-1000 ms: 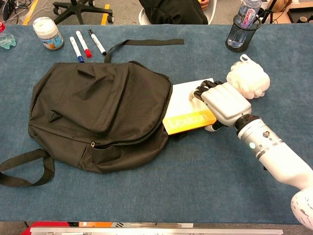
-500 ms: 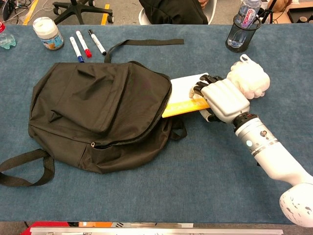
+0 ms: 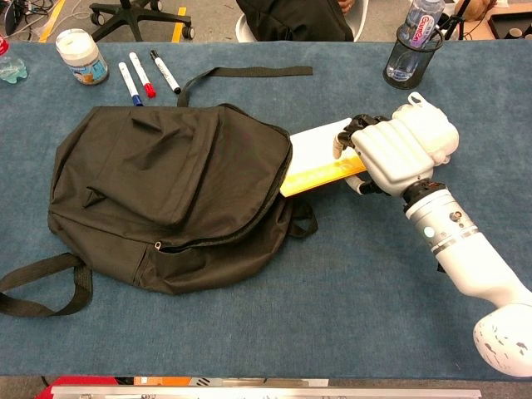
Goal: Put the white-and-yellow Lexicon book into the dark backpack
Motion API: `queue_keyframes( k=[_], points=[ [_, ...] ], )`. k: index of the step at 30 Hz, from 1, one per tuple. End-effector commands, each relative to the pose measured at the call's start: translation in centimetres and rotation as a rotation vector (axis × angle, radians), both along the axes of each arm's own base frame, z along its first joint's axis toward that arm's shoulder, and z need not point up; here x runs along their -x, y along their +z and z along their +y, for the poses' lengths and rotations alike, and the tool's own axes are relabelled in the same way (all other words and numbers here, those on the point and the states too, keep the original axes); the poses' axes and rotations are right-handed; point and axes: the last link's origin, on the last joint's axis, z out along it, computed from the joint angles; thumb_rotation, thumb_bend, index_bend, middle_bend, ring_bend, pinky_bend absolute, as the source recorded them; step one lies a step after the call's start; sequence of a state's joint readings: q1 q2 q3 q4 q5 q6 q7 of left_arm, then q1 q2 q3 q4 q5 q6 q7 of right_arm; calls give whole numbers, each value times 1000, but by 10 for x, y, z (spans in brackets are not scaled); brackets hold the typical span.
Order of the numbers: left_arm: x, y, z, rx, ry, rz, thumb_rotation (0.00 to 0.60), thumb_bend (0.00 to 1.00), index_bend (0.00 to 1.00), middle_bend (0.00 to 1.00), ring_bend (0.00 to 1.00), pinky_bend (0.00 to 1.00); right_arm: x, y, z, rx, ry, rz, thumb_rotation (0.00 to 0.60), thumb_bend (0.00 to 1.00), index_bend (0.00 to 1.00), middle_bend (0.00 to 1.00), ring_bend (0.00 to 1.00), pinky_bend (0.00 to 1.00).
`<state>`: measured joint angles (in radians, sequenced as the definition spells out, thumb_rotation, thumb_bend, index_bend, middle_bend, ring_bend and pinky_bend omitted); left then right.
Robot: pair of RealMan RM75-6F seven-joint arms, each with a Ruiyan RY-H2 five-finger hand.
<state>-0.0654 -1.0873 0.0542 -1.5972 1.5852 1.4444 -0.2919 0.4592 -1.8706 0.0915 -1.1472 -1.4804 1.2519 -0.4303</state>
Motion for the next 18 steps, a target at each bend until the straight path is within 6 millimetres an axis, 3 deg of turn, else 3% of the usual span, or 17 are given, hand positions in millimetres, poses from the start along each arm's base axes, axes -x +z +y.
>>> queue_keyframes(
  k=[1,5,9,18],
  points=[
    [0,0,1,0,0,-3,600,261,259,211,172,197,0,-1,-2,3,-3,0,600,280,554,496,302,387],
    [-1,3,1,-4,0,-14,600,261,253,211,172,197,-1,0,-5,13,-2,0,600,318,623,541,361,451],
    [-2,5,3,-8,-5,-19,600,261,250,211,172,197,-2,5,-10,36,5,-4,600,475,680,582,413,520],
    [-6,9,19,8,-36,18,600,261,249,211,172,197,-1,28,-28,125,4,-13,600,508,752,640,496,636]
  ],
)
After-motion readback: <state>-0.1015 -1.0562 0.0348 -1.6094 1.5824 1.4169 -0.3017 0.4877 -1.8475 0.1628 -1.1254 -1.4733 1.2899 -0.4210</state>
